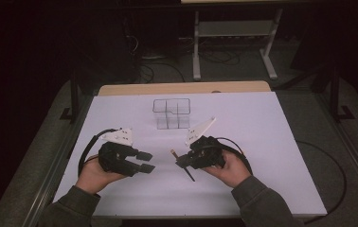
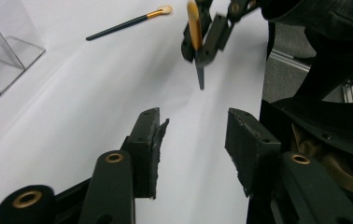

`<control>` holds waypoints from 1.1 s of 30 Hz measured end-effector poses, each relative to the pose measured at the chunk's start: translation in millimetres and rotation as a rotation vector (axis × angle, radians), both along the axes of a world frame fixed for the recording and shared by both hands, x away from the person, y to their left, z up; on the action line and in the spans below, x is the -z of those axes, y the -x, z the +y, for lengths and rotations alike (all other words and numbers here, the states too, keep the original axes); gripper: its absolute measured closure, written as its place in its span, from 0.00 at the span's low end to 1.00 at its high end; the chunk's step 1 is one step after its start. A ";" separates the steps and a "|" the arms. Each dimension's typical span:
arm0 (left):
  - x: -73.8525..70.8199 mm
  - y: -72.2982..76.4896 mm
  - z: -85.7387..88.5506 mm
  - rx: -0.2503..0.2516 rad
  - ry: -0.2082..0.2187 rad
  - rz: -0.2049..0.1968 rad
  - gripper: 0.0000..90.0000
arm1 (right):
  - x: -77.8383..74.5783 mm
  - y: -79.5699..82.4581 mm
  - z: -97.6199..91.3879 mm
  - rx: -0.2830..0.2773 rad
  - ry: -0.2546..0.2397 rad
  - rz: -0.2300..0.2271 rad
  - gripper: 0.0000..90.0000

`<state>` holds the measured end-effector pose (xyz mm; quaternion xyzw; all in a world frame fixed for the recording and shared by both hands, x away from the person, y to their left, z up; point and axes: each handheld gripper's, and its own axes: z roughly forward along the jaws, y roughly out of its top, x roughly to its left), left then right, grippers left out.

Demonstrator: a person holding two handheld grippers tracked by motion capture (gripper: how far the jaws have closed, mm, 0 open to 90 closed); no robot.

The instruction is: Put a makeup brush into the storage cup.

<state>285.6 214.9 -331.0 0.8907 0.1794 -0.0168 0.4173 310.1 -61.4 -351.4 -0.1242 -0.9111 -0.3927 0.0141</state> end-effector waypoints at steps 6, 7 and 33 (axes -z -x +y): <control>12.0 4.3 6.3 -0.027 0.002 -0.001 0.55 | -12.6 -7.3 -9.2 0.025 -0.026 -0.005 0.92; 13.7 5.6 7.5 -0.031 -0.002 0.002 0.55 | -14.8 -9.2 -10.4 0.029 -0.023 -0.012 0.92; 44.0 27.7 22.6 -0.155 -0.034 -0.069 0.33 | -32.3 -35.8 -11.0 0.071 -0.034 -0.002 0.92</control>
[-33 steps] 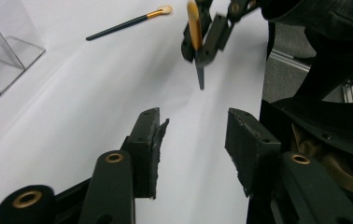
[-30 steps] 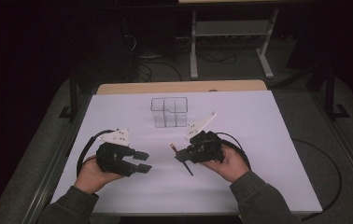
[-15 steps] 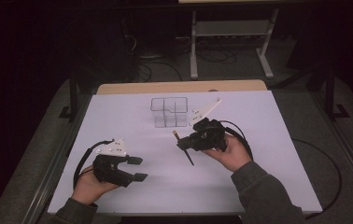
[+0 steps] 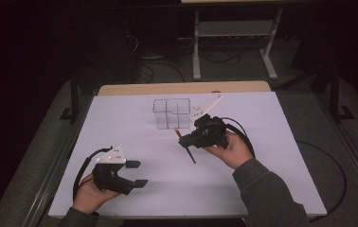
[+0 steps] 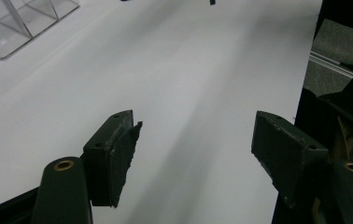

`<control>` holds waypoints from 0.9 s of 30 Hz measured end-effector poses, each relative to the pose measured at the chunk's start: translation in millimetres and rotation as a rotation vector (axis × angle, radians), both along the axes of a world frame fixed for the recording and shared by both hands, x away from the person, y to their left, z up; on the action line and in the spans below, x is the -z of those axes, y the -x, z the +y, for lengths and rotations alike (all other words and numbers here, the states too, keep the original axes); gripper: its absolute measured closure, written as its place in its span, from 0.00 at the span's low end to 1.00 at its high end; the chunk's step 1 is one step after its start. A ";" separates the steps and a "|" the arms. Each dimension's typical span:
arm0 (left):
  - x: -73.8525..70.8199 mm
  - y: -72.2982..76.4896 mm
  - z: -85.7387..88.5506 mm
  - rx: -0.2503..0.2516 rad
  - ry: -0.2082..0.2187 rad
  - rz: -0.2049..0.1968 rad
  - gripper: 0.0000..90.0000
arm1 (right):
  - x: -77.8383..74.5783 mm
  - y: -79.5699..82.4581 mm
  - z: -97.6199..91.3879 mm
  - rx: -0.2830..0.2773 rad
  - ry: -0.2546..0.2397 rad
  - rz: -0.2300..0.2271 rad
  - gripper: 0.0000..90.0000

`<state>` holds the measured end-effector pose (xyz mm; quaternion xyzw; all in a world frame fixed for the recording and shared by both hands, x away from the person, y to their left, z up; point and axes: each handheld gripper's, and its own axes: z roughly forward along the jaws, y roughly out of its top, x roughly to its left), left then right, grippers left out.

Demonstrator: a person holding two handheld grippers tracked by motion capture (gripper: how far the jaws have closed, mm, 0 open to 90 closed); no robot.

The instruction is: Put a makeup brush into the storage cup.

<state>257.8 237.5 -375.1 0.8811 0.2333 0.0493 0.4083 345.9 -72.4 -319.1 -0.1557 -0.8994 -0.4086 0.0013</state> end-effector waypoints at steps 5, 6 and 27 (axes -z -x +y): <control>4.4 2.0 4.7 -0.024 0.015 -0.010 0.32 | -4.7 -6.5 2.5 0.008 -0.002 -0.015 0.92; 4.4 2.0 4.7 -0.024 0.015 -0.010 0.32 | -4.7 -6.5 2.5 0.008 -0.002 -0.015 0.92; 7.4 4.9 10.8 -0.039 0.028 -0.029 0.29 | -24.3 -50.9 24.6 0.042 -0.008 -0.033 0.92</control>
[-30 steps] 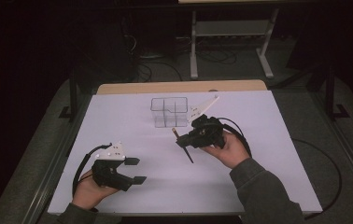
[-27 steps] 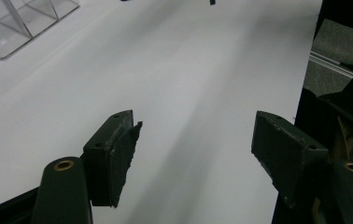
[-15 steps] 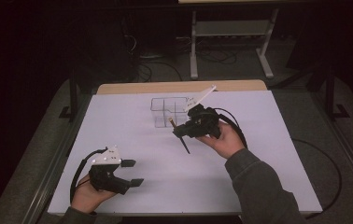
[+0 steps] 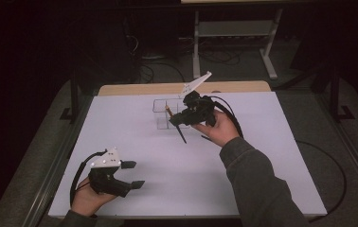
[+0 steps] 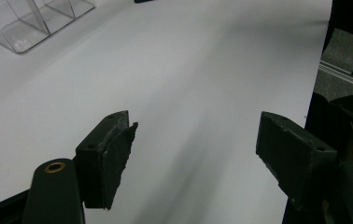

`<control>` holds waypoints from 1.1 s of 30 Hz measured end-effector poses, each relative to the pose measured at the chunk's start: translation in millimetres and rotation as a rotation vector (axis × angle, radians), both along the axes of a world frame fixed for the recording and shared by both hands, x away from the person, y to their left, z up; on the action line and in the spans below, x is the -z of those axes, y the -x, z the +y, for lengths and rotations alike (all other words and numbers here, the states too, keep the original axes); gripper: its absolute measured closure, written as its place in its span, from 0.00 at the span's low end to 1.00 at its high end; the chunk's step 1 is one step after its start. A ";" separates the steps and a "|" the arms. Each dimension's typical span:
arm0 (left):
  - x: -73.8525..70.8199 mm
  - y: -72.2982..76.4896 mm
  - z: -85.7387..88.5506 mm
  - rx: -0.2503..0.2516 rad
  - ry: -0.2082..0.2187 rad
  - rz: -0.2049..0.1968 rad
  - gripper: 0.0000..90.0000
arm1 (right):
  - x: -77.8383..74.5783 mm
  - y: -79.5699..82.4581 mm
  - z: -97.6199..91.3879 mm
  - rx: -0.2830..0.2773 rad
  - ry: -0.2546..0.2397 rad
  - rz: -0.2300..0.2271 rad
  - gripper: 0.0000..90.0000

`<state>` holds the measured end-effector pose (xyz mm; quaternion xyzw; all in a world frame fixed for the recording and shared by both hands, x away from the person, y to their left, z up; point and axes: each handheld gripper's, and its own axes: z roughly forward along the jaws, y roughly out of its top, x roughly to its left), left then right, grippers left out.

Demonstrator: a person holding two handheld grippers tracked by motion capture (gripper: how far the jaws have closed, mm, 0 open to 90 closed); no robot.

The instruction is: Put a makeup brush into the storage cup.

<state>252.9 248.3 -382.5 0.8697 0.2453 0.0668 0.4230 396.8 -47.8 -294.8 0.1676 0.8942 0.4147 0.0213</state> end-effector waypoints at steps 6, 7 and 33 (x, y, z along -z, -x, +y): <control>-0.3 -0.1 0.7 -0.003 0.006 -0.005 0.29 | -5.3 -13.6 6.9 0.005 0.007 -0.007 0.92; -0.6 -0.7 1.3 0.002 0.000 -0.011 0.29 | -5.8 -15.4 8.0 0.005 0.008 -0.007 0.92; -2.6 -0.2 4.6 -0.005 0.024 -0.008 0.28 | -23.0 -67.1 42.3 0.046 -0.007 -0.015 0.92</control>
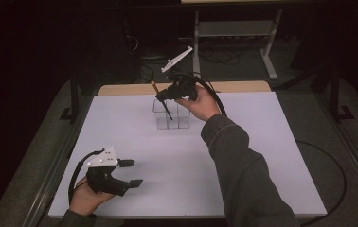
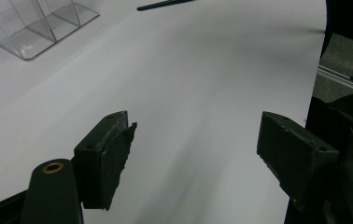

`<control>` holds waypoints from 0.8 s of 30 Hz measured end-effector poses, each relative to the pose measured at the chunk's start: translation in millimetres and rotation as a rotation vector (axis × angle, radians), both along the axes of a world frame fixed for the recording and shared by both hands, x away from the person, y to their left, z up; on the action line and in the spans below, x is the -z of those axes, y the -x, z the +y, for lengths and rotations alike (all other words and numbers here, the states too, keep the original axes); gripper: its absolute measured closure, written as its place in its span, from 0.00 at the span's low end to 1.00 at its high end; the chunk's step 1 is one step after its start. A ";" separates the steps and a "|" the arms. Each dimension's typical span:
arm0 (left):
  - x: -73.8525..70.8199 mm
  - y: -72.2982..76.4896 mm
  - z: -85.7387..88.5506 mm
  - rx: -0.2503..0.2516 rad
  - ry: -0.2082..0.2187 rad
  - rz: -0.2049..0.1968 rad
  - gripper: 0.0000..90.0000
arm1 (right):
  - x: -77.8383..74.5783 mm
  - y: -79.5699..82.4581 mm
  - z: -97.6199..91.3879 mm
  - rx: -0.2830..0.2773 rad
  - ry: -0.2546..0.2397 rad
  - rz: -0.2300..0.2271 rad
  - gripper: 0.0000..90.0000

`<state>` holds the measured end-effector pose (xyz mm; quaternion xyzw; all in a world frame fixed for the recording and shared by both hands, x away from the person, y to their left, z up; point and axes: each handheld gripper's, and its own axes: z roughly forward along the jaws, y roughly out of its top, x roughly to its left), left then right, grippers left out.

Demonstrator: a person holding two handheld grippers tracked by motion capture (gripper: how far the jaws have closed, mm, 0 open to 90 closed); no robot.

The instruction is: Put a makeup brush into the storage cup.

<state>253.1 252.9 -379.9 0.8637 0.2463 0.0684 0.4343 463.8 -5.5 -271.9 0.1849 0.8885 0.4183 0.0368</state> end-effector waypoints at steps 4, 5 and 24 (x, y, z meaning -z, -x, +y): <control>0.1 -0.7 0.8 0.000 0.001 -0.004 0.28 | -0.1 -7.9 5.7 0.000 0.012 -0.007 0.92; 0.1 -0.8 1.0 0.001 -0.001 -0.004 0.28 | -0.4 -11.4 8.7 0.003 0.009 -0.008 0.92; 0.5 -0.9 2.7 0.003 0.012 0.002 0.28 | -0.3 -39.0 31.3 0.052 0.016 -0.013 0.91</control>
